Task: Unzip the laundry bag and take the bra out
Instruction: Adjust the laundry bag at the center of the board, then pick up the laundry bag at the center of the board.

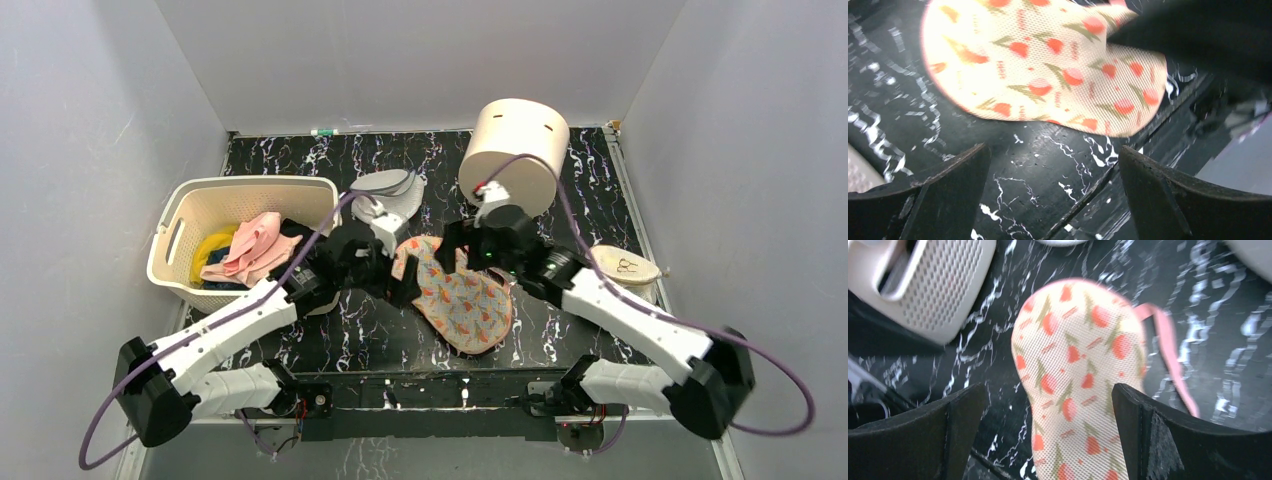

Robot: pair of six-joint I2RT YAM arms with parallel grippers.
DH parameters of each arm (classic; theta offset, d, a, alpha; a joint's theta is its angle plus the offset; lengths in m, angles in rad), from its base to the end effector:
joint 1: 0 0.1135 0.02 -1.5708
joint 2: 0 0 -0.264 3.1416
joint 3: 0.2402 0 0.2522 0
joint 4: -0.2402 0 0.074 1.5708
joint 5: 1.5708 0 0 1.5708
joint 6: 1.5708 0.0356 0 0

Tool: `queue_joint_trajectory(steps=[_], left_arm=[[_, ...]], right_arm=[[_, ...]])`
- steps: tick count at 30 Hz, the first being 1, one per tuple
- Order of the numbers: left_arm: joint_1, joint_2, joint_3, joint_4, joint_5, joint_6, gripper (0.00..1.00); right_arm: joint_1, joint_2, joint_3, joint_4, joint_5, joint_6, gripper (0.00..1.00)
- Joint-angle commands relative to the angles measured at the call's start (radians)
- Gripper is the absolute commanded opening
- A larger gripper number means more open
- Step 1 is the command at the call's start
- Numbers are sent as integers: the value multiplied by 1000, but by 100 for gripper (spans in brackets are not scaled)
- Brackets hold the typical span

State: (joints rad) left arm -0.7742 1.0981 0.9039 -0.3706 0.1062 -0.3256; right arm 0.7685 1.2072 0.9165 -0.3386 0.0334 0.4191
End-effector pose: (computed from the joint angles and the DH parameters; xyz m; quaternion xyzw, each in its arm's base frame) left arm 0.1719 -0.1734 0.3016 0.2196 0.8473 -0.2912 0.3861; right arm 0.1925 0.1844 0.2830 -0.1474 0.8789 0.2414 0.3842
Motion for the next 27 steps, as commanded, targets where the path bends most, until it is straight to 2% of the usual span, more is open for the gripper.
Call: queue_joint_trajectory(steps=[1,4,7,9,12,15,21,24,27], left_arm=[[-130,-24,-69,153,117,253,98],[-224,18,-67,142,192,439,98],[-336,71,-75,171,149,638,94],[-400,109,-100,227,96,747,84],[-467,178,-116,317,34,864,60],[-521,257,-117,373,-15,966,51],[-548,362,-176,518,-80,1084,47],[-550,386,-191,555,-101,1107,46],[-550,401,-242,666,-148,1112,43]], right_arm=[[-75,-202,-60,-78,174,31,98],[-93,-311,-99,-116,221,40,98],[-99,-375,-120,-141,267,39,98],[-100,-409,-128,-158,305,58,98],[-100,-455,-131,-184,350,99,98],[-100,-506,-130,-186,364,119,98],[-100,-582,-137,-201,413,146,98],[-100,-599,-131,-222,414,164,98],[-100,-601,-124,-237,399,174,98]])
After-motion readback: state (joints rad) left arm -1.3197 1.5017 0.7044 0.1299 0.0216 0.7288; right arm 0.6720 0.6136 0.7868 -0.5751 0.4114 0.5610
